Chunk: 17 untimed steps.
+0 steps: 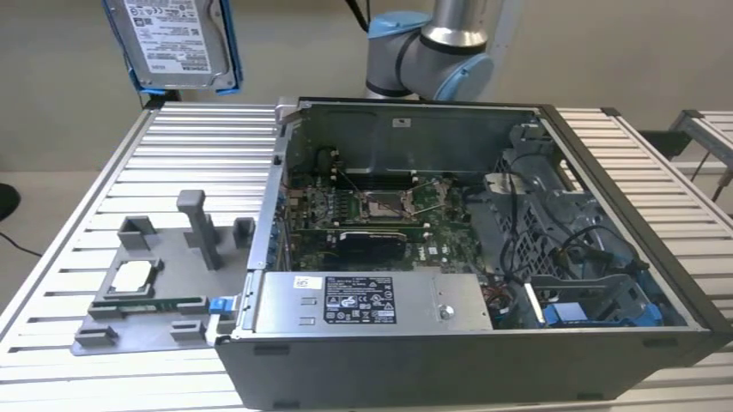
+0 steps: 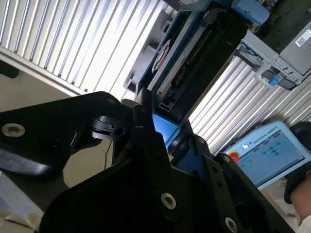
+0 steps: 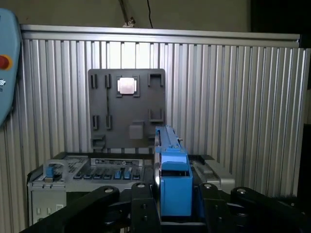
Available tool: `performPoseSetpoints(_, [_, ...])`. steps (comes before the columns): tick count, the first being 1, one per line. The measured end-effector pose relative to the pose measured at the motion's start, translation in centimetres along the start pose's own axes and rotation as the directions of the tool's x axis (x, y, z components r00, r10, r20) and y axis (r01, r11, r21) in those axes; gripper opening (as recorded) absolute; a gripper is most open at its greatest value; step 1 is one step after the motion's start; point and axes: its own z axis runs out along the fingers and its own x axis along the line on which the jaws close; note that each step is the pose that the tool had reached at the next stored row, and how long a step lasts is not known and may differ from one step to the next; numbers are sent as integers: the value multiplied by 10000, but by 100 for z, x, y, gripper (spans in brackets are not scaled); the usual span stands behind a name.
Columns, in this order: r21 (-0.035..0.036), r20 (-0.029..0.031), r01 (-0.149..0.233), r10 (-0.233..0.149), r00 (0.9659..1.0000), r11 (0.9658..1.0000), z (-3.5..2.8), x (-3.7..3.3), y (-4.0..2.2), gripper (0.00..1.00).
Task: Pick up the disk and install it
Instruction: 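Pick up the disk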
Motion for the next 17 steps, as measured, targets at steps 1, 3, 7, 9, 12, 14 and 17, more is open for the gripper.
performPoseSetpoints(1, [-2, 0, 0, 0, 10000, 10000, 1, 0, -46, 0])
performPoseSetpoints(3, [-3, 0, 0, 0, 10000, 10000, 3, 0, -140, 0])
performPoseSetpoints(7, [-6, 0, -1, 1, 10000, 10000, 7, 0, -321, 0])
performPoseSetpoints(9, [-8, 0, 0, 0, 10000, 10000, 8, 0, -411, 0])
performPoseSetpoints(12, [-10, 0, -1, 1, 10000, 10000, 10, 0, -548, 0])
performPoseSetpoints(14, [-12, 0, -1, 1, 10000, 10000, 12, 0, -640, 0])
performPoseSetpoints(17, [-13, 0, -1, 1, 10000, 10000, 14, 0, -777, 0])
